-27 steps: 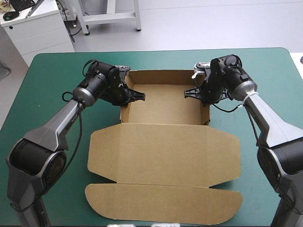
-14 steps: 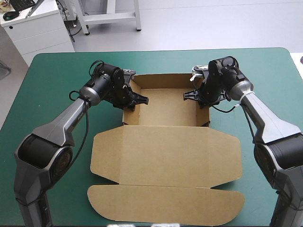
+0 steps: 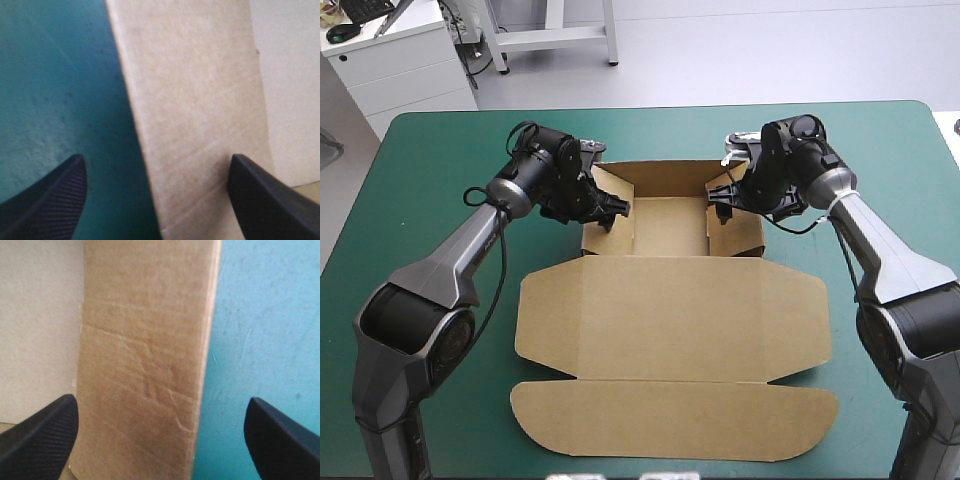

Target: Fold the box

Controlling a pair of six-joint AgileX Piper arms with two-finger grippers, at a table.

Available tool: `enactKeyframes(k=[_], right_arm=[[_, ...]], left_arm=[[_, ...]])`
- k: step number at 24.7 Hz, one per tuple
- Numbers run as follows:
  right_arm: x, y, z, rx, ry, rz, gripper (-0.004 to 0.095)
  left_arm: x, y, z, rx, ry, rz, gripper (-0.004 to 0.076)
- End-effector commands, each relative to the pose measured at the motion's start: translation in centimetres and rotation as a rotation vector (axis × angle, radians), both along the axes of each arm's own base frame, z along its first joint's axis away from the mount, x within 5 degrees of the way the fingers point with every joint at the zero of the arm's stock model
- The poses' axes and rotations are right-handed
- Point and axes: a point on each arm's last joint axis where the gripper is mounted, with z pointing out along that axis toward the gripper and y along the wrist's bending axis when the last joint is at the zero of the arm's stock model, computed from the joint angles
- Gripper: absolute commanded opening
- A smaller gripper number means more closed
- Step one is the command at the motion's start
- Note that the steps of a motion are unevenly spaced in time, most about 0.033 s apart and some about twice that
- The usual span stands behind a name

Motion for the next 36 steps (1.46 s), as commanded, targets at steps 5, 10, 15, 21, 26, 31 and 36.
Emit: enactKeyframes(k=[5, 10, 15, 21, 26, 31, 36], right_arm=[[-0.7, -1.3, 7.4, 0.036, -0.189, -0.016, 0.0832], [-1.9, -2.4, 9.7, 0.093, -0.236, -0.038, 0.0832], [-4.5, -3.2, 13.1, 0.104, -0.33, -0.015, 0.0833], [-8.2, -4.3, 15.6, 0.106, -0.396, 0.005, 0.0835], [-8.2, -4.3, 13.3, 0.084, -0.312, 0.01, 0.0838], [-5.7, -3.4, 10.6, 0.082, -0.248, 0.012, 0.0838], [-3.2, -2.7, 7.2, 0.057, -0.163, 0.025, 0.0838]], left_arm=[[-1.3, 0.9, 10.5, -0.084, -0.27, -0.005, 0.0555], [-2.7, 1.1, 14.8, -0.186, -0.377, -0.013, 0.0378], [-5.4, 2.3, 18.0, -0.215, -0.455, -0.051, -0.0002], [-11.1, 5.3, 19.7, -0.174, -0.48, -0.09, -0.0003], [-18.5, 9.4, 18.1, -0.108, -0.464, -0.102, -0.0003], [-25.1, 12.7, 15.7, -0.105, -0.475, -0.105, -0.0003], [-28.5, 14.5, 13.3, -0.1, -0.506, -0.1, -0.0003]])
